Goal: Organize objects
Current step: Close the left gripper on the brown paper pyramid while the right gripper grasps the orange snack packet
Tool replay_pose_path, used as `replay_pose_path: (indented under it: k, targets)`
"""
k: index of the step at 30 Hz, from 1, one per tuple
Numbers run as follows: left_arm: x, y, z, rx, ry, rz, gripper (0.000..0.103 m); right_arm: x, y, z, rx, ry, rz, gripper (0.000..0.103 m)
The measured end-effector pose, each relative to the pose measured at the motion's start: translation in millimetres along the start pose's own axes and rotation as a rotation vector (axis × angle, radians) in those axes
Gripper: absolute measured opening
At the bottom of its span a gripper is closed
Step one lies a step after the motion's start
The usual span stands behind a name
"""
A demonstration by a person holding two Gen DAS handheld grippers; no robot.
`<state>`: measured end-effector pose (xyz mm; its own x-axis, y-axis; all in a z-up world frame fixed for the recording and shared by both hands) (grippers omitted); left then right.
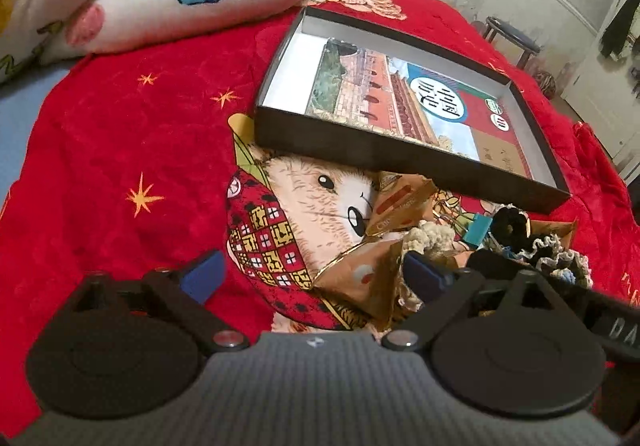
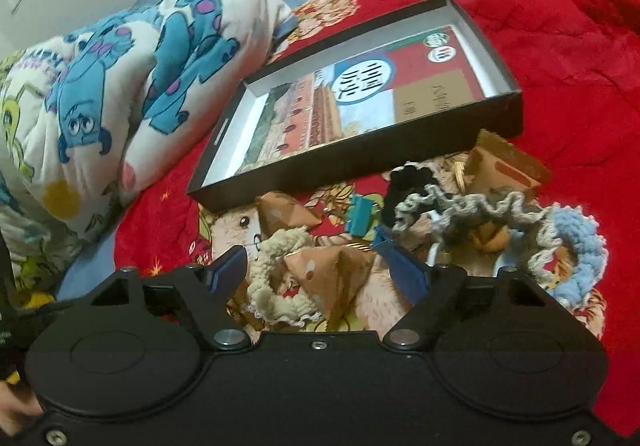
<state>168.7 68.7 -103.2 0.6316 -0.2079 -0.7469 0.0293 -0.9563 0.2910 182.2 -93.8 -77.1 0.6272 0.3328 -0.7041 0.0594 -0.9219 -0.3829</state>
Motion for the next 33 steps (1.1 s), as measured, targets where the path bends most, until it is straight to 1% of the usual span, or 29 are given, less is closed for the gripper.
replay_pose_path:
  k: [2, 4, 6, 9, 12, 14, 17, 18, 19, 21, 22, 24, 28, 31, 33]
  targets:
    - [0.6, -1.0, 0.1, -0.013, 0.009, 0.006, 0.096, 0.1, -4.2, 2.3, -0.002, -0.004, 0.001, 0.073]
    - [-1.5, -1.3, -1.6, -0.023, 0.028, 0.002, 0.094, 1.9, -2.9, 5.3, 0.016, -0.025, -0.008, 0.072]
    - [-3.4, 0.7, -2.3, -0.007, 0.046, -0.003, 0.089, 3.3, -0.9, 7.5, 0.016, -0.03, 0.012, 0.071]
    - [-2.1, 2.3, -2.2, 0.004, 0.051, -0.005, 0.089, 3.9, 0.5, 8.3, 0.013, -0.025, 0.027, 0.069]
    - [-1.2, 3.8, -0.9, 0.004, 0.048, 0.005, 0.087, 5.2, 4.1, 7.9, 0.04, -0.029, 0.021, 0.069]
    - [0.5, 5.7, 1.2, 0.028, 0.043, -0.006, 0.085, 5.8, 5.6, 7.8, 0.057, -0.036, 0.011, 0.069]
    - [5.0, 11.5, 6.1, 0.076, 0.027, -0.021, 0.079, 7.5, 6.0, 9.4, 0.057, -0.042, 0.017, 0.065]
    - [6.5, 13.2, 7.6, 0.097, 0.023, -0.035, 0.072, 8.0, 6.4, 9.8, 0.056, -0.037, 0.027, 0.061]
    - [7.5, 14.8, 8.8, 0.118, 0.022, -0.045, 0.068, 8.2, 7.4, 10.7, 0.06, -0.032, 0.04, 0.06]
    - [8.5, 18.9, 10.2, 0.146, 0.026, -0.04, 0.059, 8.7, 8.6, 12.5, 0.068, -0.028, 0.046, 0.057]
    - [8.4, 20.9, 10.8, 0.151, 0.028, -0.033, 0.056, 8.4, 9.1, 12.5, 0.071, -0.025, 0.051, 0.056]
    - [8.5, 24.4, 11.5, 0.162, 0.029, -0.023, 0.048, 8.1, 10.0, 12.1, 0.082, -0.022, 0.052, 0.055]
    - [8.6, 27.3, 12.8, 0.186, 0.036, -0.033, 0.047, 8.8, 10.8, 12.5, 0.092, -0.025, 0.048, 0.054]
    - [9.9, 28.6, 13.7, 0.193, 0.036, -0.042, 0.047, 10.8, 10.5, 13.6, 0.116, -0.041, 0.026, 0.052]
    - [11.1, 28.2, 14.3, 0.199, 0.03, -0.046, 0.048, 11.9, 11.0, 14.0, 0.123, -0.051, 0.023, 0.048]
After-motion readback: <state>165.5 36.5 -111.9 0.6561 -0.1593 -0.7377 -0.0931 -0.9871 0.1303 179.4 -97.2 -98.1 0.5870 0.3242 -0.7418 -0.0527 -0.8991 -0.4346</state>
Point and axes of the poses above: each gripper's, at about its wrist camera, not at the fingertips, and x roughly the way its jaws point, y to its right, z to its underside, the point moved 10 cm from there along x, roughly the way its jaws point, and after that the axes turned 8 degrees about z, right-handed, at the moved point
